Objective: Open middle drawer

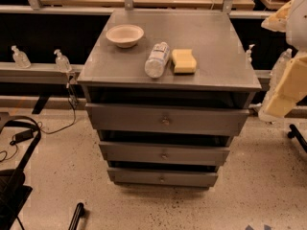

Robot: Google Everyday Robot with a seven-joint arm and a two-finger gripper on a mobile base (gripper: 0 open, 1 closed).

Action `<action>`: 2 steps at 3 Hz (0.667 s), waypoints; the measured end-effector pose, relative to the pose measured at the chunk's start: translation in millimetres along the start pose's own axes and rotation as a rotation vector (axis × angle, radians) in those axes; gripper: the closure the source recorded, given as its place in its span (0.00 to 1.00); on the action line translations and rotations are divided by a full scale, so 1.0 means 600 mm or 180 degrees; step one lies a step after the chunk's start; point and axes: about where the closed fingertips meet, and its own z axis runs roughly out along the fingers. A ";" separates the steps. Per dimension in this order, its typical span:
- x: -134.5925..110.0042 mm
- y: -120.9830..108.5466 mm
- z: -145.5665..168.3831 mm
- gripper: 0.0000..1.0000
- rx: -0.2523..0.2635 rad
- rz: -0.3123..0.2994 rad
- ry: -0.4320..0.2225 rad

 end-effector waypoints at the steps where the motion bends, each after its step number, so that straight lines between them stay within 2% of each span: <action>1: 0.000 0.000 0.000 0.00 0.0001 0.0000 0.0000; 2: -0.006 -0.003 0.021 0.00 -0.0004 -0.0004 -0.0075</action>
Offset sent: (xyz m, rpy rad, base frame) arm 0.0229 0.0077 -0.0346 0.0544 0.0131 0.0229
